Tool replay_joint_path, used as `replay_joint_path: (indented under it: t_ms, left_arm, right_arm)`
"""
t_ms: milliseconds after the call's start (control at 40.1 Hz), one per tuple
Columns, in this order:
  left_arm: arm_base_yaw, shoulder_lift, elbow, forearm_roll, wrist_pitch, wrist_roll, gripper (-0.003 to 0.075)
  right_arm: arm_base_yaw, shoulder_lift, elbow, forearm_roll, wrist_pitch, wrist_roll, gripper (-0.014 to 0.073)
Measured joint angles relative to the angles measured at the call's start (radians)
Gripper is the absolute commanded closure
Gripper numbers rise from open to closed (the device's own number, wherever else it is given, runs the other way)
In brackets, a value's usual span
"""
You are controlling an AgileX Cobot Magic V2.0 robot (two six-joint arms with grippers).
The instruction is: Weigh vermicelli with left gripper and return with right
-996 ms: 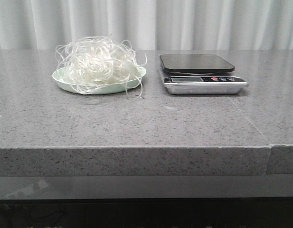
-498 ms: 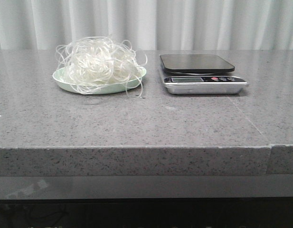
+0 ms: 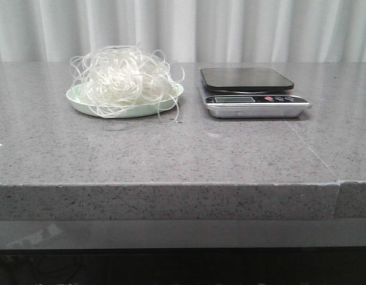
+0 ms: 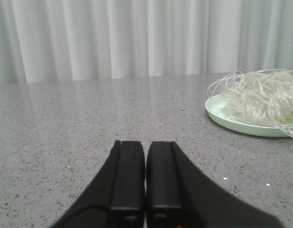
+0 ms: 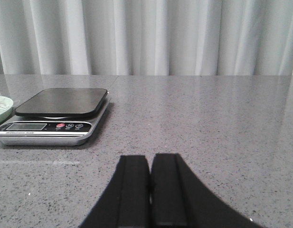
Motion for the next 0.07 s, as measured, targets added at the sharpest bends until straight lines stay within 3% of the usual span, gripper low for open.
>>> replay_joint_path:
  t_ms: [75]
  left_arm:
    - [0.000, 0.000, 0.000, 0.000, 0.000, 0.000, 0.0565]
  right_arm:
    - [0.000, 0.000, 0.000, 0.001, 0.000, 0.000, 0.0430]
